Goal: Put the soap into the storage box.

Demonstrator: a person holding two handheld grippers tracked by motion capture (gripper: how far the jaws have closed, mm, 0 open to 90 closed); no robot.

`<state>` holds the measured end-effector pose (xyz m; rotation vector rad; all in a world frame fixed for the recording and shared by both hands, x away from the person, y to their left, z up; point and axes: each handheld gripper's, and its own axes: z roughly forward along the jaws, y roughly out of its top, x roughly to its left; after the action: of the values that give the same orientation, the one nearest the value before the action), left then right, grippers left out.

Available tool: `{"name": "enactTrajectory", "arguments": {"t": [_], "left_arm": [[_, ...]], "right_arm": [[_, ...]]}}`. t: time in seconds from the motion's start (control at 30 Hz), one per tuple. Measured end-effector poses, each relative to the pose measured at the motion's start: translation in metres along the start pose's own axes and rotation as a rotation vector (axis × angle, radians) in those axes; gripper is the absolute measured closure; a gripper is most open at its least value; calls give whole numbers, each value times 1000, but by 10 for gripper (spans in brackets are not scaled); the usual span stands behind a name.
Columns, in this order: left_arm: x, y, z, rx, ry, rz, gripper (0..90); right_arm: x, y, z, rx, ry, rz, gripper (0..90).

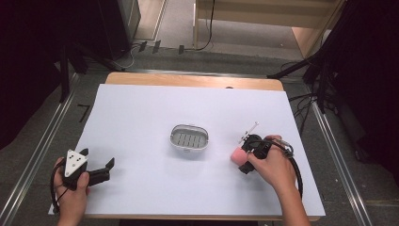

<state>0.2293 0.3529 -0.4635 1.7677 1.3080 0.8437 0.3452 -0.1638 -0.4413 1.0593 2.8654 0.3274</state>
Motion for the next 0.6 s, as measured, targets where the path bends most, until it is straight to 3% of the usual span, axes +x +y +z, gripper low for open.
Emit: {"name": "enactTrajectory", "arguments": {"t": [0.2,0.6], "left_arm": [[0,0,0,0,0,-1,36],[0,0,0,0,0,-2,36]], "right_arm": [[1,5,0,-13,-26,15,136],[3,13,4,-14,6,8,264]]}}
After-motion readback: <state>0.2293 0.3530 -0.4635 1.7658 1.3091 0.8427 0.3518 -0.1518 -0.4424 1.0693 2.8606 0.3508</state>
